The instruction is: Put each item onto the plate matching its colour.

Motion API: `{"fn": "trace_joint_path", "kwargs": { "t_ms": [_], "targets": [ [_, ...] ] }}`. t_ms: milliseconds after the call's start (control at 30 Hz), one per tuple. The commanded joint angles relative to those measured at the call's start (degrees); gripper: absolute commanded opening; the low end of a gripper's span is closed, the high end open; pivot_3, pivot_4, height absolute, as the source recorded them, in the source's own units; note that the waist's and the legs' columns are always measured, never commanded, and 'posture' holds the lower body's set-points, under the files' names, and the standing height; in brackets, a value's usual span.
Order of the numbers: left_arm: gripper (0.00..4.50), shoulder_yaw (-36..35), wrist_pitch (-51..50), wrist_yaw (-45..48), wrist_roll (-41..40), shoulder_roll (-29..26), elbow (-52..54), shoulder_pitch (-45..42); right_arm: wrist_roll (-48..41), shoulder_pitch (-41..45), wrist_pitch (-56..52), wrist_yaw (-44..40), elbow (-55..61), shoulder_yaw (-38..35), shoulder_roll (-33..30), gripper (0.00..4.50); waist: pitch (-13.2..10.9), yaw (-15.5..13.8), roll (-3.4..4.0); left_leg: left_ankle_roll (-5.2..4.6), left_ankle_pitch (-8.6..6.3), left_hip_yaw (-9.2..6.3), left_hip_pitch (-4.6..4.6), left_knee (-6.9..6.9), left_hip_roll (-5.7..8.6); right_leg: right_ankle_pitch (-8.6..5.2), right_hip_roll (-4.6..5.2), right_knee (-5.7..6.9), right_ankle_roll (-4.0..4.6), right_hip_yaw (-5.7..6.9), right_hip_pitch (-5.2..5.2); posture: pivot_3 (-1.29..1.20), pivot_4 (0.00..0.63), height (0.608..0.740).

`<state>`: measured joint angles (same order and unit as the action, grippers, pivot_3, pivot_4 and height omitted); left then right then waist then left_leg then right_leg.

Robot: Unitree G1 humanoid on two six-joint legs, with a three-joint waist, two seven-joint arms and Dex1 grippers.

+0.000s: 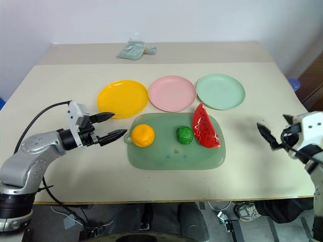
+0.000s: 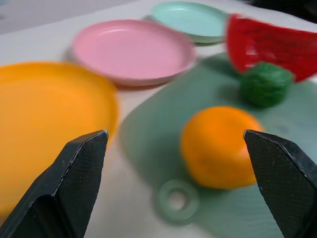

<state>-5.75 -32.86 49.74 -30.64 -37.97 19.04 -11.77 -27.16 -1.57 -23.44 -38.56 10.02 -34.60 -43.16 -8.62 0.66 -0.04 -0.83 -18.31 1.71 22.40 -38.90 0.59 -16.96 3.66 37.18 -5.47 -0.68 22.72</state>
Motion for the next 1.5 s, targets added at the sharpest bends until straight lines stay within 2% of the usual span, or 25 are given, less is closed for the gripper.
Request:
{"fn": "trace_joint_path", "kwargs": {
  "t_ms": [33,167,333,433,733,900,933,1067,1200,1333,1500],
  "targets": [
    [4.50,4.67,3.52,4.48,2.92,-1.98,-0.90,-2.28,-10.35,-0.41,-7.83,-4.60,14.65,1.53,-3.79,4.46,-0.02,0.01,0.04,0.00,0.00,0.00,0.00,0.01,0.00,0.00,-0.01,0.02,0.00,0.00,0.02,0.00,0.150,0.740],
    [4.50,9.60,9.63,8.32,8.34,-3.54,-5.41,-3.95,-16.67,-0.99,-14.12,-4.38,26.18,8.44,-5.07,4.46,-0.03,0.01,0.02,-0.01,0.00,-0.03,0.00,0.03,-0.02,0.00,-0.05,-0.03,0.01,0.00,-0.01,0.00,0.150,0.740],
    [4.50,12.03,13.98,9.06,11.67,-2.13,-9.94,-5.75,-18.47,2.76,-16.85,0.91,33.45,18.10,-2.06,4.46,-0.05,-0.16,-0.03,-0.05,-0.02,-0.05,0.04,-0.07,-0.02,0.00,0.00,-0.04,0.01,0.00,-0.02,0.00,0.150,0.740],
    [4.50,13.50,16.24,8.95,13.65,-0.84,-11.41,-6.15,-18.14,3.66,-17.78,3.65,35.29,21.96,0.00,4.46,-0.05,-0.16,-0.03,-0.06,-0.03,-0.05,0.08,-0.06,-0.02,-0.01,0.00,-0.05,0.01,0.00,0.02,0.00,0.150,0.740],
    [4.50,14.71,17.75,8.69,15.42,2.47,-13.93,-7.15,-15.90,2.50,-17.09,5.93,35.70,27.38,1.86,4.46,-0.06,-0.01,-0.04,-0.07,-0.03,-0.05,0.09,-0.08,-0.02,0.00,0.00,-0.04,0.01,0.01,0.03,0.00,0.150,0.740],
    [3.00,14.04,17.75,8.00,15.25,4.52,-15.93,-7.56,-14.32,2.46,-16.52,6.56,35.55,29.50,2.76,4.50,-0.06,-0.10,-0.04,-0.07,-0.03,-0.05,0.09,-0.12,-0.01,0.00,0.00,-0.03,0.00,0.02,0.02,0.00,0.150,0.740],
    [2.87,13.77,17.88,7.68,15.34,4.74,-16.08,-7.50,-14.22,2.52,-16.47,6.62,35.51,29.58,2.82,4.50,-0.06,-0.06,-0.04,-0.07,-0.03,-0.05,0.09,-0.13,-0.01,0.00,0.00,-0.03,0.00,0.02,0.01,0.00,0.150,0.740],
    [2.85,7.15,15.02,3.92,9.49,7.60,-15.85,-8.26,-13.96,2.22,-16.33,6.67,35.43,29.22,2.75,4.50,-0.07,-0.06,-0.06,-0.07,-0.03,-0.05,0.09,-0.12,-0.02,0.00,0.00,-0.01,0.00,0.03,0.03,0.00,0.150,0.740],
    [2.85,0.83,15.79,-8.72,12.07,11.18,-21.72,-13.96,-13.44,2.67,-16.18,6.83,35.28,29.24,2.73,4.50,-0.09,-0.28,-0.16,-0.08,-0.02,-0.07,0.11,-0.22,-0.01,0.01,-0.01,0.02,-0.02,0.07,0.02,0.00,0.150,0.740],
    [2.85,0.96,17.47,-21.27,20.59,12.00,-32.43,-19.97,-12.29,5.29,-15.96,8.15,33.73,29.86,3.91,4.50,-0.09,-0.19,-0.16,-0.08,-0.03,-0.07,0.09,-0.22,0.00,0.02,-0.07,0.04,-0.04,0.07,0.00,0.00,0.150,0.740],
    [2.85,2.96,17.95,-24.56,23.48,14.70,-41.50,-25.22,-9.59,7.70,-16.06,8.46,30.68,30.92,4.44,4.50,-0.10,-0.44,-0.20,-0.06,-0.01,-0.06,0.12,-0.23,0.02,0.02,-0.10,0.06,-0.05,0.09,0.03,0.00,0.150,0.740]
  ]
}}
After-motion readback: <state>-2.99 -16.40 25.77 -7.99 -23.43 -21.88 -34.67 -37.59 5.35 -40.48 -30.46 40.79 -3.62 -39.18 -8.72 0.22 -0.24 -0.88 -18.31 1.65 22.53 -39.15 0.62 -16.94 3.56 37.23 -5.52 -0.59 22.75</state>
